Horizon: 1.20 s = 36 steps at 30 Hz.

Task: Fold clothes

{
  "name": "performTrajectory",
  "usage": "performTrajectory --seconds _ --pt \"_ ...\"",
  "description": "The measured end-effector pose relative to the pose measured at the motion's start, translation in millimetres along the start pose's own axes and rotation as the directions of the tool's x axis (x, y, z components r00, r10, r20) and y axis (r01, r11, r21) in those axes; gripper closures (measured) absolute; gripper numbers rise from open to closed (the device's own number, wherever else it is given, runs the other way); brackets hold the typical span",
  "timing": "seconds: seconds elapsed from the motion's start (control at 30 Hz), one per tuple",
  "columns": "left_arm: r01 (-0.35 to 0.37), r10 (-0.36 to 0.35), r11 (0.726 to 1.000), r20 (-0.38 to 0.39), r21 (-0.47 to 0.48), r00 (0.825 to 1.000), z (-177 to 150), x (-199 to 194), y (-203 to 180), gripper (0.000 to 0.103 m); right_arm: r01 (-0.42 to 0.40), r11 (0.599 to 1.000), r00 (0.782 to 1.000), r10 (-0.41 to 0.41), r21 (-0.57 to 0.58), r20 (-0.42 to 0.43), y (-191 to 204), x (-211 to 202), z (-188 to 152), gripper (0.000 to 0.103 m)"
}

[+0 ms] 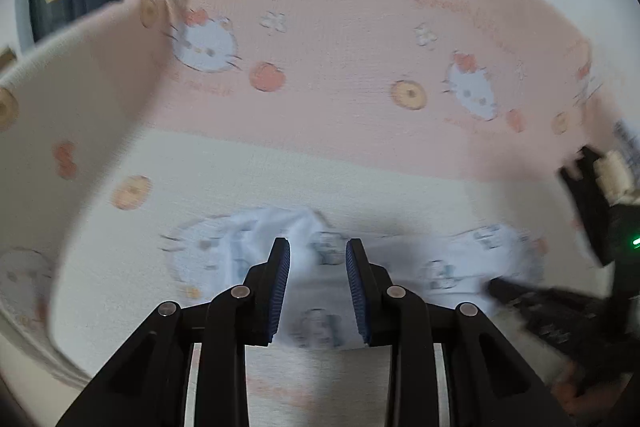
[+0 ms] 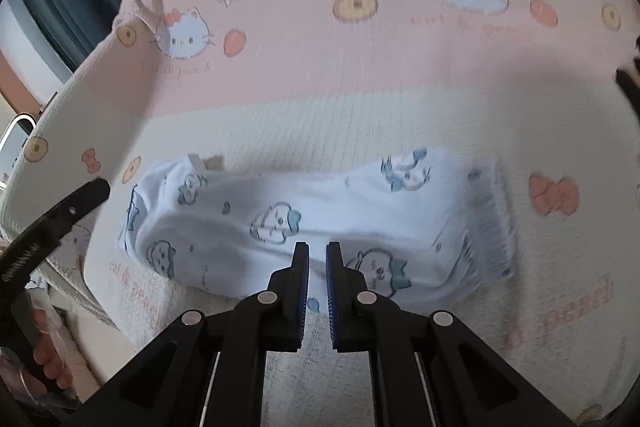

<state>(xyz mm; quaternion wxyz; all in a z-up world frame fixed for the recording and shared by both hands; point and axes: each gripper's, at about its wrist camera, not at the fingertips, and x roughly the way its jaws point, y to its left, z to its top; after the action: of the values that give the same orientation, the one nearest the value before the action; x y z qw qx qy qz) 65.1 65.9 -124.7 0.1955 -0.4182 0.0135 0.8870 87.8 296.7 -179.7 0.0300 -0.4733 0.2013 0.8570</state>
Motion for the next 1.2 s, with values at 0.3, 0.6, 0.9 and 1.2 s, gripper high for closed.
performTrajectory --seconds 0.3,0.6,0.9,1.2 --pt "0.189 -0.202 0.978 -0.178 -0.090 0.963 -22 56 -29 0.077 -0.016 0.997 0.991 0.026 0.079 -0.129 -17 21 -17 0.097" --pt "0.098 -0.072 0.990 -0.242 0.099 0.968 -52 75 -46 0.077 -0.011 0.998 0.990 0.020 0.064 -0.141 -14 13 -23 0.097" --pt "0.119 -0.091 0.987 -0.246 0.103 0.965 -58 66 -29 0.077 -0.003 0.996 0.994 0.013 0.087 -0.113 -23 -2 -22 0.096" --pt "0.241 -0.275 0.943 -0.127 -0.232 0.953 -41 40 32 0.043 -0.083 0.972 0.995 0.068 0.219 0.079 -59 -49 -28 0.044"
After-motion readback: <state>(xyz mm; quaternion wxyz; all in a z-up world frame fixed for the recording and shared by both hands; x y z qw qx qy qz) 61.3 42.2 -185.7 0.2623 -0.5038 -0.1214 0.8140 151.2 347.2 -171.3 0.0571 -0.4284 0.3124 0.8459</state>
